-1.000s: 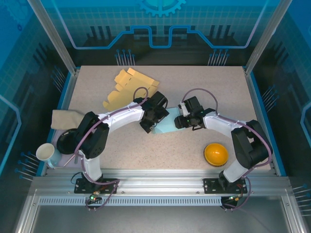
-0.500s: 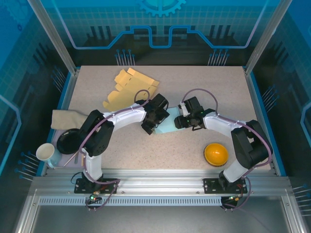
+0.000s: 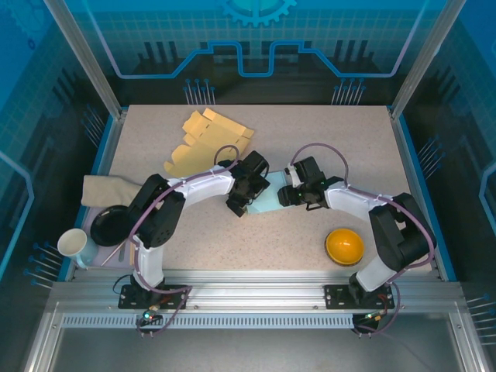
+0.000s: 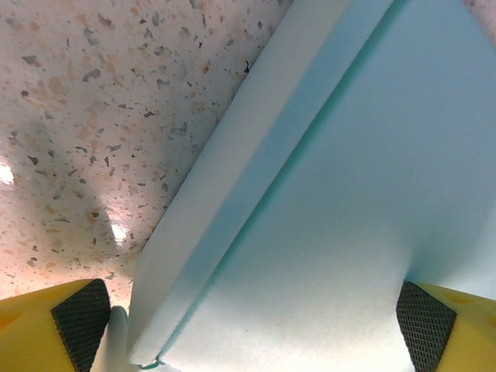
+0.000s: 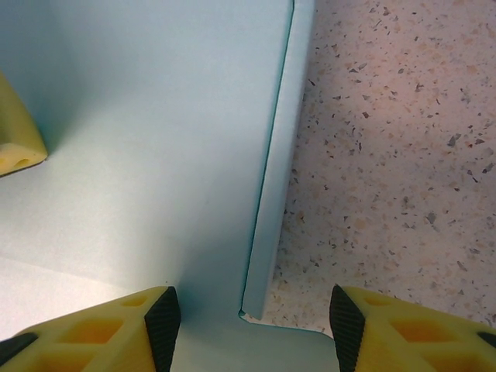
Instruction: Fold the paper box
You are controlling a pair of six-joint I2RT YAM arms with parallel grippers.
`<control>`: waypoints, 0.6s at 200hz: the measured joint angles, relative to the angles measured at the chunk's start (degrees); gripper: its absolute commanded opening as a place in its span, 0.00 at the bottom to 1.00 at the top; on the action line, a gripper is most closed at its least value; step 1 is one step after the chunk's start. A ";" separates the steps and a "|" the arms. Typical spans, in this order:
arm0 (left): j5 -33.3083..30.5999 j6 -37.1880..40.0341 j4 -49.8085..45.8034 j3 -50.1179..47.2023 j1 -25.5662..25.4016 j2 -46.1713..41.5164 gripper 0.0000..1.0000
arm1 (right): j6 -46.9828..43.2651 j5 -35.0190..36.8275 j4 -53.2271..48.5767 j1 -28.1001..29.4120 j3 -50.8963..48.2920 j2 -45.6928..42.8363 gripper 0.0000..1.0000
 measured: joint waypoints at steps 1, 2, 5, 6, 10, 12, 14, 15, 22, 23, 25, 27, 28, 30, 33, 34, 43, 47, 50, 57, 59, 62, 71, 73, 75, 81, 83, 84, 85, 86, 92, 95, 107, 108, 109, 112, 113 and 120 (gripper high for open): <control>0.00 -0.04 0.00 0.00 0.00 0.00 0.96 | 0.00 0.00 0.00 0.00 0.00 0.00 0.57; 0.00 -0.07 0.00 0.00 0.00 0.00 0.96 | 0.00 0.00 0.02 0.00 0.00 0.00 0.57; 0.02 -0.20 -0.02 0.00 0.02 0.02 0.95 | 0.04 0.02 0.07 0.04 -0.04 0.00 0.57; 0.02 -0.22 -0.02 0.00 0.04 0.02 0.95 | 0.09 0.02 0.15 0.11 -0.07 0.00 0.57; 0.00 -0.26 0.02 0.02 0.04 0.07 0.95 | 0.17 0.07 0.42 0.17 -0.24 -0.04 0.57; 0.00 -0.26 0.02 0.02 0.07 0.09 0.95 | 0.22 0.07 0.57 0.26 -0.33 -0.07 0.57; 0.00 -0.24 0.02 0.02 0.09 0.11 0.95 | 0.26 0.07 0.63 0.33 -0.44 -0.11 0.57; 0.00 -0.26 0.04 0.02 0.11 0.11 0.95 | 0.28 0.07 0.68 0.35 -0.46 -0.11 0.57; 0.00 -0.26 0.07 0.02 0.22 0.11 0.94 | 0.44 0.11 1.03 0.63 -0.70 -0.20 0.56; 0.00 -0.26 0.04 0.02 0.24 0.11 0.94 | 0.48 0.13 1.07 0.68 -0.74 -0.24 0.56; 0.00 -0.24 0.04 0.02 0.26 0.13 0.94 | 0.48 0.17 1.14 0.70 -0.76 -0.24 0.56; 0.00 -0.24 0.04 0.02 0.31 0.11 0.94 | 0.57 0.17 1.22 0.76 -0.81 -0.26 0.57; 0.00 -0.24 0.02 0.02 0.33 0.11 0.94 | 0.61 0.17 1.25 0.79 -0.81 -0.28 0.57; 0.00 -0.24 0.02 0.02 0.35 0.11 0.94 | 0.61 0.20 1.29 0.81 -0.85 -0.31 0.57; 0.00 -0.24 0.00 0.02 0.39 0.11 0.94 | 0.63 0.20 1.40 0.87 -0.90 -0.33 0.57; 0.00 -0.24 0.02 0.02 0.42 0.11 0.94 | 0.66 0.20 1.44 0.90 -0.92 -0.35 0.57; 0.02 -0.24 0.02 0.02 0.48 0.11 0.94 | 0.68 0.22 1.62 0.96 -1.03 -0.37 0.57; 0.00 -0.24 0.00 0.02 0.48 0.11 0.94 | 0.68 0.26 1.66 1.01 -1.05 -0.37 0.57; 0.00 -0.24 0.00 0.02 0.48 0.11 0.94 | 0.68 0.24 1.66 1.01 -1.07 -0.37 0.57; 0.00 -0.22 0.02 0.02 0.48 0.11 0.94 | 0.68 0.24 1.68 1.03 -1.07 -0.39 0.57; 0.00 -0.22 0.02 0.02 0.52 0.11 0.94 | 0.68 0.26 1.66 1.03 -1.07 -0.42 0.57; 0.00 -0.20 0.00 0.02 0.52 0.11 0.94 | 0.66 0.28 1.66 1.01 -1.07 -0.48 0.57; 0.02 -0.13 -0.02 0.00 0.61 0.13 0.94 | 0.63 0.39 1.62 1.03 -1.16 -0.61 0.57; 0.04 -0.09 0.00 0.00 0.66 0.11 0.94 | 0.63 0.42 1.60 1.03 -1.16 -0.66 0.58; 0.07 -0.07 0.00 0.00 0.66 0.13 0.94 | 0.61 0.46 1.57 1.03 -1.18 -0.70 0.58; 0.20 -0.04 0.00 -0.02 0.74 0.13 0.94 | 0.61 0.48 1.42 1.05 -1.20 -0.81 0.58; 0.22 -0.02 0.02 -0.04 0.76 0.13 0.94 | 0.59 0.46 1.42 1.05 -1.22 -0.81 0.58; 0.22 -0.02 0.02 -0.04 0.79 0.13 0.94 | 0.59 0.46 1.42 1.05 -1.22 -0.83 0.58; 0.22 -0.02 0.02 -0.04 0.81 0.13 0.94 | 0.59 0.46 1.38 1.05 -1.22 -0.85 0.58; 0.24 -0.02 0.00 -0.07 0.83 0.13 0.94 | 0.59 0.46 1.36 1.05 -1.25 -0.87 0.58; 0.33 0.02 0.04 -0.09 0.90 0.13 0.94 | 0.57 0.46 1.11 1.05 -1.27 -0.96 0.58; 0.44 0.04 0.09 -0.11 0.94 0.13 0.94 | 0.57 0.48 0.98 1.05 -1.29 -1.05 0.58; 0.63 0.20 0.26 -0.26 1.09 0.13 0.94 | 0.55 0.59 0.07 1.05 -1.29 -1.55 0.58; 0.63 0.20 0.26 -0.26 1.09 0.13 0.94 | 0.52 0.63 -0.09 1.05 -1.31 -1.64 0.58; 0.66 0.22 0.28 -0.28 1.11 0.13 0.94 | 0.52 0.66 -0.15 1.05 -1.33 -1.66 0.58; 0.66 0.22 0.31 -0.28 1.16 0.11 0.94 | 0.52 0.63 -0.44 1.05 -1.40 -1.88 0.59; 0.63 0.22 0.35 -0.31 1.18 0.13 0.94 | 0.52 0.66 -0.57 1.05 -1.42 -2.01 0.59; 0.63 0.24 0.39 -0.35 1.27 0.11 0.94 | 0.52 0.70 -1.44 1.05 -1.53 -2.62 0.59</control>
